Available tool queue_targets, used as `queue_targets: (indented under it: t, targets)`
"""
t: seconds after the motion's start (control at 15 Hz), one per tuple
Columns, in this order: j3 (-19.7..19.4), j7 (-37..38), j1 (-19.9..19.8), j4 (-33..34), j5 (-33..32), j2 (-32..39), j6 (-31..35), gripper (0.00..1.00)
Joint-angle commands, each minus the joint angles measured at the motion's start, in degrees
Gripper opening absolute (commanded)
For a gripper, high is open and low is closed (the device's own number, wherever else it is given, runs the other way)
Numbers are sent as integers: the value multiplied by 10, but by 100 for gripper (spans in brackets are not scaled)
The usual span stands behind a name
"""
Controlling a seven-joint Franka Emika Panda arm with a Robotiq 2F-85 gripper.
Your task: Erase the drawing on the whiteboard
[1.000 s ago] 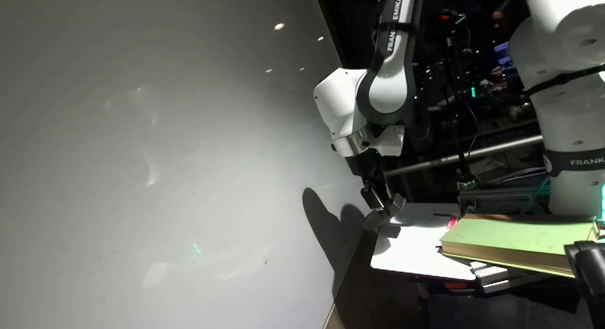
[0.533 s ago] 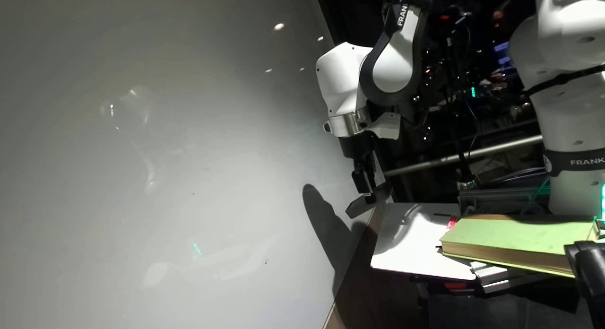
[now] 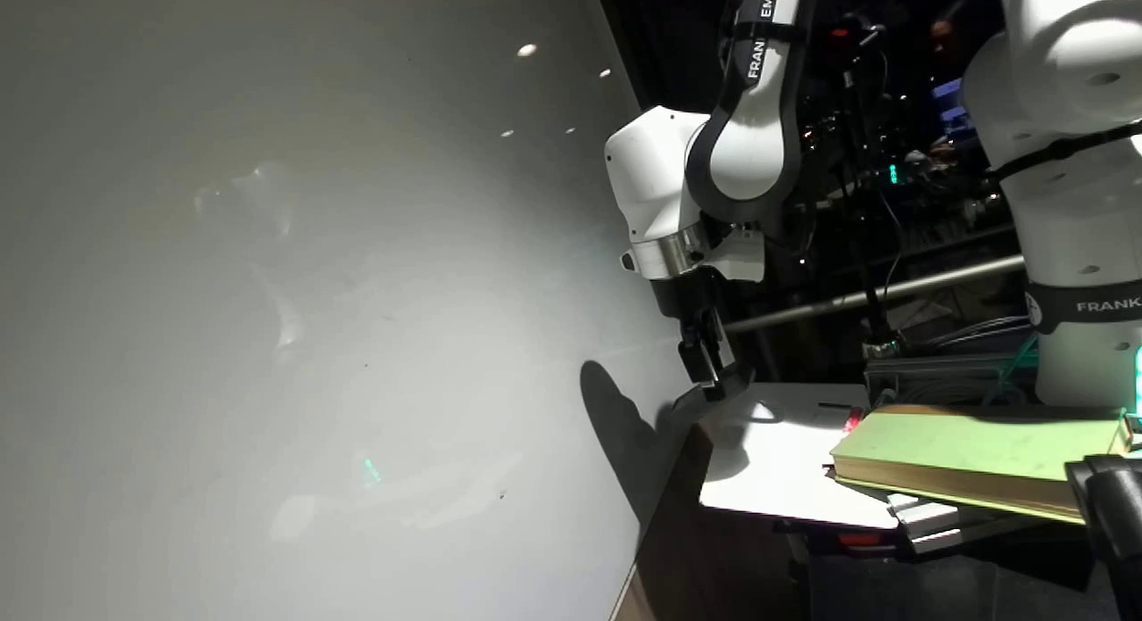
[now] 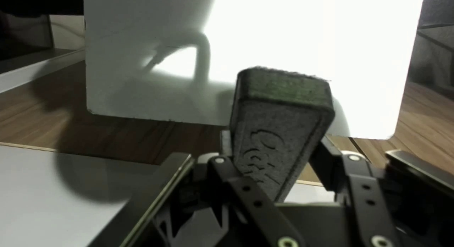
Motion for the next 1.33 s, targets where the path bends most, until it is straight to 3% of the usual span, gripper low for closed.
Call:
queue_targets:
  t: [0.0,0.73,1.27]
  targets:
    - [3,-7,-13,0,-15,35,29,30]
    - [-11,16,-25,1,-87,95,70,30]
    - [-6,5,-16,2,-70,72,12,30]
